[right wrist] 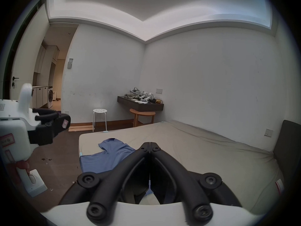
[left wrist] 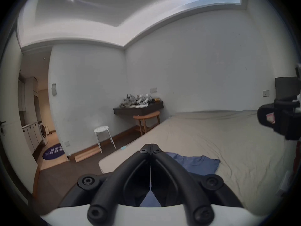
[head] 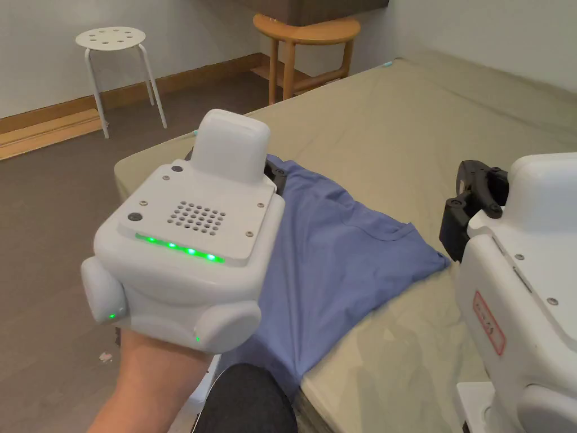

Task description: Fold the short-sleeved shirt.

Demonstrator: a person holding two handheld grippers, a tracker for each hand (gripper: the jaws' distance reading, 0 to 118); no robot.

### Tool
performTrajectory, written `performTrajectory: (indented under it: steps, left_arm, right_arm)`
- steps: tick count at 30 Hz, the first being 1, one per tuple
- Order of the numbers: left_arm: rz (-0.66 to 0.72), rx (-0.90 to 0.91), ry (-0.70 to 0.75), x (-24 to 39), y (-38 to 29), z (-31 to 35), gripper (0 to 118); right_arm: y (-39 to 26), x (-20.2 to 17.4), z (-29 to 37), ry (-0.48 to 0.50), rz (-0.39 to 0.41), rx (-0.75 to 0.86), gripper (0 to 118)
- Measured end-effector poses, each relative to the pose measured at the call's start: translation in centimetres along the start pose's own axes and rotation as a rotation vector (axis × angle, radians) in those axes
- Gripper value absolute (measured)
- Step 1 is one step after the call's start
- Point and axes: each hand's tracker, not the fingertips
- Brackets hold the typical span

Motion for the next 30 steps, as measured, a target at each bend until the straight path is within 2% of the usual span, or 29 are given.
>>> performTrajectory:
  steps: [6,8,10,12,13,14,15,16,17,18,21,22,23,25,26,28,29,30]
  left_arm:
    - [0.045,-0.233,-0.114,0.5,-3.7,-9.0,0]
    - [0.064,-0.371,-0.170,1.0,-6.4,-13.1,0]
    - [0.078,-0.476,-0.180,1.7,-9.8,-17.0,0]
    - [0.046,-0.530,-0.151,2.4,-12.2,-20.1,0]
    - [0.024,-0.543,-0.146,2.8,-13.1,-21.6,23]
    - [0.004,-0.556,-0.139,3.1,-13.8,-22.9,80]
    - [-0.014,-0.593,-0.151,3.5,-14.5,-24.5,111]
    - [-0.027,-0.642,-0.161,3.7,-15.4,-26.1,118]
    - [-0.041,-0.676,-0.166,3.8,-16.0,-27.1,116]
    - [0.007,-0.632,-0.178,4.0,-16.2,-28.0,116]
    - [-0.019,-0.677,-0.157,5.0,-17.7,-31.1,116]
    - [-0.018,-0.711,-0.166,5.2,-18.3,-32.0,113]
    - [-0.006,-0.740,-0.178,5.3,-18.8,-32.7,99]
    - [0.010,-0.789,-0.223,5.7,-19.6,-33.4,98]
    - [0.005,-0.755,-0.197,5.9,-19.5,-32.9,93]
    - [-0.050,-0.743,-0.213,6.4,-18.7,-31.9,91]
    - [-0.067,-0.735,-0.218,6.8,-18.2,-31.5,81]
    - [-0.094,-0.730,-0.237,7.4,-17.8,-31.1,62]
  right_arm:
    - [-1.1,1.7,-1.3,-0.038,0.012,-0.046,1]
    - [-1.6,2.6,-1.9,-0.022,-0.037,-0.089,2]
    - [-2.5,3.4,-2.3,-0.036,-0.063,-0.114,2]
    - [-3.5,3.9,-3.1,-0.076,-0.033,-0.151,1]
    - [-4.0,4.2,-3.5,-0.093,-0.018,-0.172,1]
    - [-4.5,4.5,-4.0,-0.103,-0.014,-0.187,2]
    - [-5.0,4.8,-4.5,-0.112,-0.021,-0.204,2]
    - [-5.4,5.1,-4.9,-0.118,-0.032,-0.222,2]
    - [-5.9,5.3,-5.3,-0.124,-0.040,-0.236,2]
    - [-6.3,5.6,-5.6,-0.133,-0.044,-0.250,2]
    - [-7.4,6.0,-6.2,-0.149,-0.040,-0.286,2]
    - [-7.7,6.2,-6.3,-0.150,-0.043,-0.298,2]
    - [-7.9,6.3,-6.4,-0.151,-0.046,-0.306,2]
    - [-8.5,6.6,-6.3,-0.156,-0.047,-0.318,2]
    - [-8.7,6.7,-6.2,-0.159,-0.047,-0.322,2]
    - [-9.0,7.0,-6.0,-0.162,-0.055,-0.329,2]
    - [-9.1,7.1,-5.9,-0.167,-0.063,-0.331,2]
    - [-9.1,7.2,-5.9,-0.171,-0.070,-0.333,2]
